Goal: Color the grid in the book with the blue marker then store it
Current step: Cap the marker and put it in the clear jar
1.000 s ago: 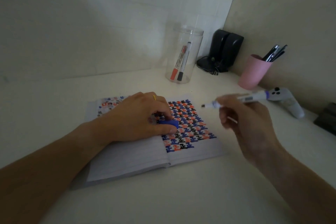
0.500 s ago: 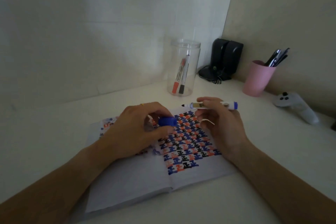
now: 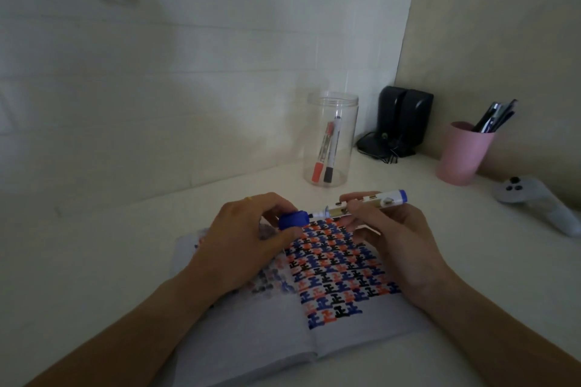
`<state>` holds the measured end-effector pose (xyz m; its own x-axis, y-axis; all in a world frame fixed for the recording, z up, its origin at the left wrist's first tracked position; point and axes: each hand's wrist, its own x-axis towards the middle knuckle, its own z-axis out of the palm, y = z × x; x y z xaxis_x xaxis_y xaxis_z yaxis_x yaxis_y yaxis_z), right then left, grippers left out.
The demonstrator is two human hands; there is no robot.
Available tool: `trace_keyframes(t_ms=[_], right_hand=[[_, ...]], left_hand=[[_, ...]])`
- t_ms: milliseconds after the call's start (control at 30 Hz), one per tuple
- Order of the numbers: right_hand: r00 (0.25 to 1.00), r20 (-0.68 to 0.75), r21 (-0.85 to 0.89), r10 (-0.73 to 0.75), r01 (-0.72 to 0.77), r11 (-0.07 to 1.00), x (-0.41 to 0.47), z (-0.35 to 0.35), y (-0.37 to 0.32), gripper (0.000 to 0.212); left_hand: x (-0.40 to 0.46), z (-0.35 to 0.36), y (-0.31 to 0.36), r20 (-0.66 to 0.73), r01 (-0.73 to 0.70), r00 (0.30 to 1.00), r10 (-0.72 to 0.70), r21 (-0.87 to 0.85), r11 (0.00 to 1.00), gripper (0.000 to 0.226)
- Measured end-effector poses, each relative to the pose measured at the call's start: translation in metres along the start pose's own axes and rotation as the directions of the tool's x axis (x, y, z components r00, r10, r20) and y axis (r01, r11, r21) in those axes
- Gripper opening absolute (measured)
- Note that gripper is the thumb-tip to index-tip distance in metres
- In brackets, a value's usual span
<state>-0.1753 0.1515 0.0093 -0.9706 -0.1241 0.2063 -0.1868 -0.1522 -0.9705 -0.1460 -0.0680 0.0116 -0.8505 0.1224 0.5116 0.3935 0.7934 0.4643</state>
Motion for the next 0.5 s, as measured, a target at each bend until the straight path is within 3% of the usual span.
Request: trace_keyframes(t_ms=[133, 233, 367, 500], right_hand=[[0.996, 0.089, -0.043, 0.002, 0.002, 0.999, -0.004, 0.003, -0.001, 0.025], [0.995, 0.101, 0.048, 0.025, -0.03, 0.998, -0.006, 0.003, -0.006, 0.032], [1.0, -0.023, 0.108, 0.007, -0.004, 0.994, -0.008, 0.008, -0.012, 0.06], [0.991, -0.118, 0.062, -0.065, 0.073, 0.995, -0.01, 0.015, -0.013, 0.065]], left_hand=[[0.0, 0.001, 0.009, 0.009, -0.063, 0.998, 0.063, 0.005, 0.998, 0.023], [-0.002, 0.003, 0.013, 0.035, -0.113, 0.993, 0.112, 0.024, 0.993, 0.027], [-0.004, 0.007, 0.017, 0.063, -0.142, 0.988, 0.14, 0.037, 0.989, 0.034], [-0.002, 0.012, 0.024, 0.078, -0.16, 0.985, 0.155, 0.066, 0.985, 0.038]])
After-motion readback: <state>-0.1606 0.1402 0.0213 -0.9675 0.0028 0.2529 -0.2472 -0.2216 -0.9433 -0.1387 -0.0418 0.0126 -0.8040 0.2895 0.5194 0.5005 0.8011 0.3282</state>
